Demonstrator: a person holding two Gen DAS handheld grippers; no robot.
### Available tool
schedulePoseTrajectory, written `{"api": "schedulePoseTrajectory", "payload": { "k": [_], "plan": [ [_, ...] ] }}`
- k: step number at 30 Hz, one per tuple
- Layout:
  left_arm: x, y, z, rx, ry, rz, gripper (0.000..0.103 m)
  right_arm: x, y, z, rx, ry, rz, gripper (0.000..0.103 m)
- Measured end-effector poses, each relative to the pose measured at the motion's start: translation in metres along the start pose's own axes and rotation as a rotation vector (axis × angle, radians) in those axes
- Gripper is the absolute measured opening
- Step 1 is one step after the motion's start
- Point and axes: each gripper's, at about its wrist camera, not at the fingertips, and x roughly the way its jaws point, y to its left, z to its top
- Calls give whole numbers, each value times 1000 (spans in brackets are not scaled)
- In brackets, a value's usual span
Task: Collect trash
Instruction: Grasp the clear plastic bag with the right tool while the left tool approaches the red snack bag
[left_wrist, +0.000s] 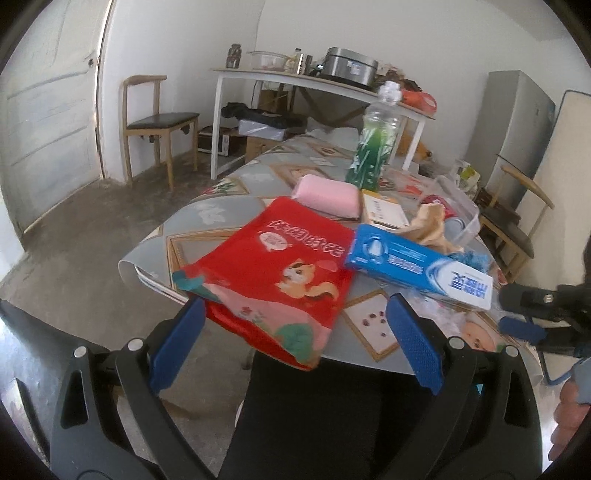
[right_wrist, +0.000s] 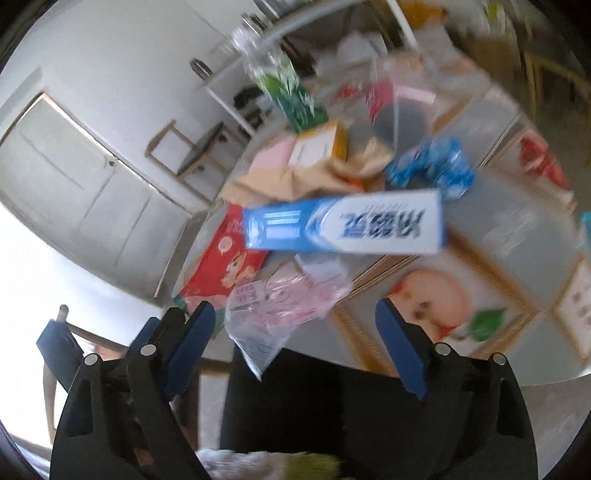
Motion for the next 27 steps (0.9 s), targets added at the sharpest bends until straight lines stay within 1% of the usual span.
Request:
{"api": "schedulePoseTrajectory", "payload": {
  "k": [2,6,8,9,11,13,14,15,17,19,20,22,23,27],
  "plan": [
    [3,3,1,-1,0,-1,94,15,3,4,49,30,-8,84],
    [6,8,0,0,7,-2,94,29,12,8,81,28,-40,83],
    [8,12,0,-9,10,-1,94,42,18,8,72,41,-73,79],
    [8,13,0,-12,11,1,94,43,20,6,72,62,-88,77],
    [9,17,0,-18,8,3,94,53,19,4,75,104,-108,72],
    [10,17,-2,-14,7,9,94,53,15,2,79,131,-122,63],
    [11,18,-2,-13,9,15,94,53,12,1,82,139,-127,61],
    [11,18,-3,-11,10,17,94,56,10,0,84,150,-133,56],
    [12,19,-3,-11,4,14,94,58,8,1,75,153,-146,48],
    [12,19,-3,-14,-13,9,94,62,6,3,67,162,-153,44],
    [11,20,-3,-15,-19,5,94,62,6,4,63,165,-158,38],
    [10,22,-2,-20,-43,-2,94,63,2,3,59,175,-161,32],
    [10,23,-2,-24,-50,-3,94,62,1,2,61,178,-164,22],
    [10,29,2,-36,-71,24,94,55,-4,2,68,180,-160,18]
  ]
}}
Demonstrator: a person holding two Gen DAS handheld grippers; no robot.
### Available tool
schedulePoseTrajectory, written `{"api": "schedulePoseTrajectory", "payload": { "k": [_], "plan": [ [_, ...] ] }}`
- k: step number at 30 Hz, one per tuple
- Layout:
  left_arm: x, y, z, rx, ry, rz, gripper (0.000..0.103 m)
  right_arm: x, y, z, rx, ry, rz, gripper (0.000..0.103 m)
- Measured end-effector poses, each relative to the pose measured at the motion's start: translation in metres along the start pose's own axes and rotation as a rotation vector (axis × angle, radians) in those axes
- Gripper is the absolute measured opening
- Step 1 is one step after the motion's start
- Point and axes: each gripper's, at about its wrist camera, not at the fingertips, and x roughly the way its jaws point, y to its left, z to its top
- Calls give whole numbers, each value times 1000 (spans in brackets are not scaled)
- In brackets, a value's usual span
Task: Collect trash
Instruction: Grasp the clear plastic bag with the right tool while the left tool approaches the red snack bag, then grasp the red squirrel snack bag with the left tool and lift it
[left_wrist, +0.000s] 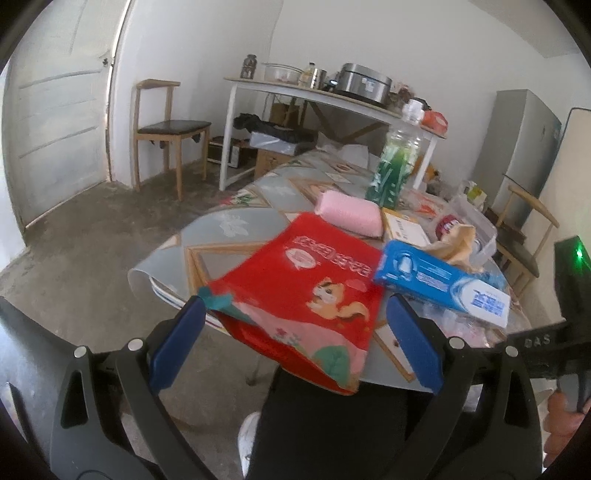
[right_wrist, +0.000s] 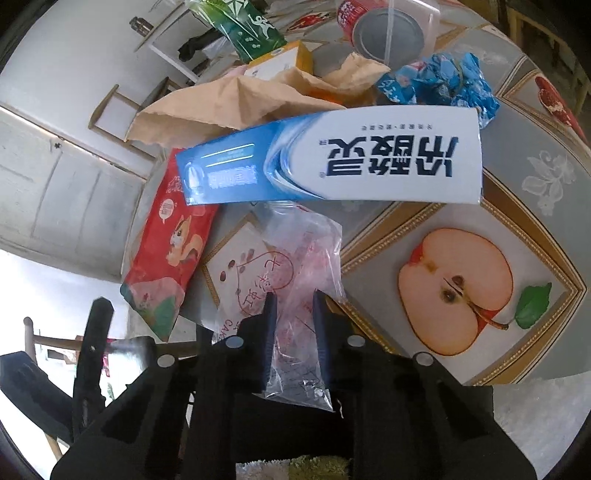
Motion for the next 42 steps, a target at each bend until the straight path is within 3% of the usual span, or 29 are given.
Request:
{"api": "schedulePoseTrajectory", "payload": {
  "k": [8,14,25,28,30,34,35,40,42],
  "plan": [
    [7,31,6,-85,44,31,94,-4,-9,2,-15,-10,0,12],
    [0,54,17,-80,1,43,94,-20,-16,0,-59,-44,-54,11],
    [60,85,23,-232,249,-23,49,-18,-25,-1,-60,-47,-39,11],
    [60,79,19,-216,260,-11,40,-17,-26,0,-59,-49,-31,11],
    [62,77,17,-220,277,-14,26,-16,-26,1,-60,-51,-28,11],
    [57,69,16,-199,279,-4,11,-15,-25,2,-71,-54,-25,11],
    [53,67,15,-188,278,1,2,-15,-25,2,-75,-53,-25,11],
    [31,58,8,-166,296,-7,0,-15,-24,2,-86,-50,-15,11],
    [21,54,1,-158,338,-33,0,-16,-26,3,-84,-51,-6,11]
  ]
}}
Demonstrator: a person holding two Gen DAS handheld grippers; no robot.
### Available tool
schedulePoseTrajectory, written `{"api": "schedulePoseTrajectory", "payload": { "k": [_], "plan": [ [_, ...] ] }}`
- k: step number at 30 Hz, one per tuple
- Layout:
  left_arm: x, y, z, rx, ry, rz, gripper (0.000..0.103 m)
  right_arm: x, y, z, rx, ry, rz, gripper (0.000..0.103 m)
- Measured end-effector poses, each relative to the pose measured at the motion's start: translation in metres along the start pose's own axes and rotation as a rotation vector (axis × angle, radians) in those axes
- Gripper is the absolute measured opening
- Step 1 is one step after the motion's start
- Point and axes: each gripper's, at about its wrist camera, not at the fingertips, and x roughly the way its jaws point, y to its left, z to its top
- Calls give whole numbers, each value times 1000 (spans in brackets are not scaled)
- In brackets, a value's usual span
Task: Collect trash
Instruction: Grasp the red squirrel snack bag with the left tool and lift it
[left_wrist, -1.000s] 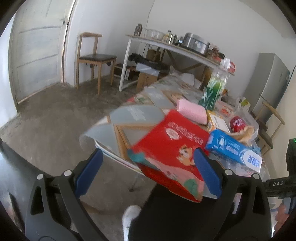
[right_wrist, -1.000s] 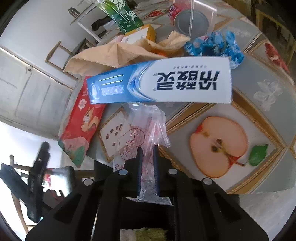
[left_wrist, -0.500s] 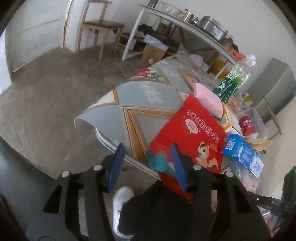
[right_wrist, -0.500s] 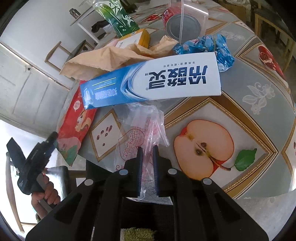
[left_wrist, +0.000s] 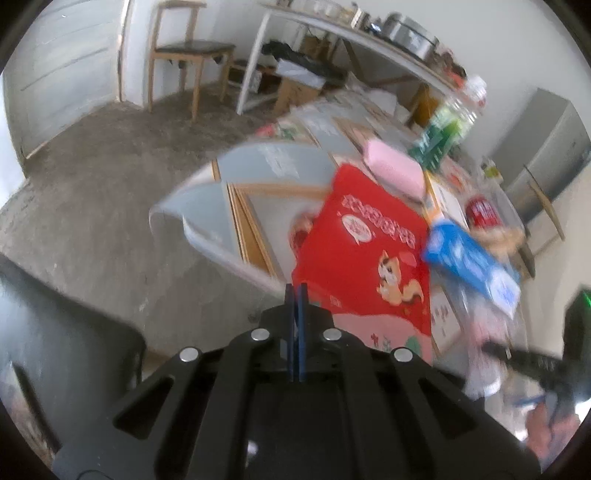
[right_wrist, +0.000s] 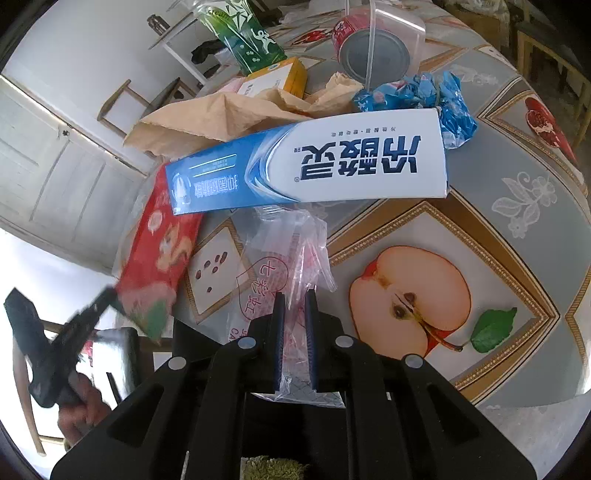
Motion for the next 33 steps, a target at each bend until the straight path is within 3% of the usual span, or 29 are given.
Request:
{"api": "schedulePoseTrajectory", "payload": {
  "k": [5,7,9,12,20,26,33],
  "plan": [
    [-8,-4,-31,11,180,-181,7,0,-2,-2,-3,-6,9,11],
    [-13,-6,-37,26,182,-213,23,0,-2,-3,-4,-8,10,11],
    [-19,-5,-36,37,138,-208,46,-1,-3,-4,-3,-10,14,11],
    [-14,-4,-27,8,127,-236,48,-1,-3,-5,-5,-10,16,11],
    [40,1,-11,-188,285,-345,46,-2,-10,-1,9,15,57,11],
    [41,-2,-13,-214,284,-354,13,-4,-19,-4,43,54,128,11],
    [18,7,-15,-228,232,-349,4,-7,-29,-11,78,122,233,11]
  ]
}}
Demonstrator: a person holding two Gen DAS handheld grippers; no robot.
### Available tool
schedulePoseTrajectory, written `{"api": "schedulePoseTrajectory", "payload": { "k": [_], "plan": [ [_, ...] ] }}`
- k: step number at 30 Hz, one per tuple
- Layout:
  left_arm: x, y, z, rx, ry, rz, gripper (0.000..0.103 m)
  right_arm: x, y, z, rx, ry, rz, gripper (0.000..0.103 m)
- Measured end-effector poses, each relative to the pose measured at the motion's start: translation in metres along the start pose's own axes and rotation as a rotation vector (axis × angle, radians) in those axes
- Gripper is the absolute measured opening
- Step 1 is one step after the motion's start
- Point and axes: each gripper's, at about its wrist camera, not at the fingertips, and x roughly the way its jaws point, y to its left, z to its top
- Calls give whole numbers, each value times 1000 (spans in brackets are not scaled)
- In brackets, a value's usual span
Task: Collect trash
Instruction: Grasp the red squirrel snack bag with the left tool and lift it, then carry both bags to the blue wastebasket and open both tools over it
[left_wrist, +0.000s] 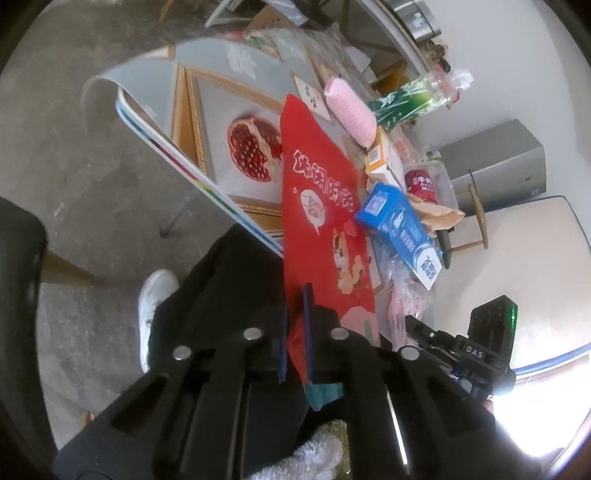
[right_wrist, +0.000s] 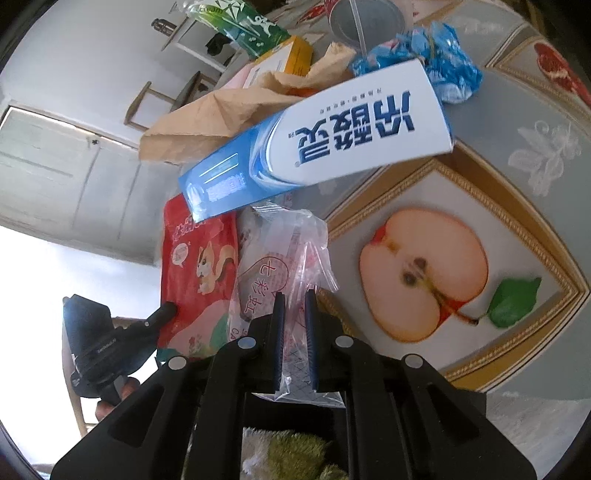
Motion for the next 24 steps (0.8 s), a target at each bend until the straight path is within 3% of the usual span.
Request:
{"api": "schedulePoseTrajectory", "payload": {
  "k": [12,24],
  "plan": [
    [-62,-26,3,114,-225,67,0,3,2,-30,18,103,105,11],
    [-104,-70,-13,259,-374,3,0,-22,19,-45,-42,84,209,11]
  ]
}}
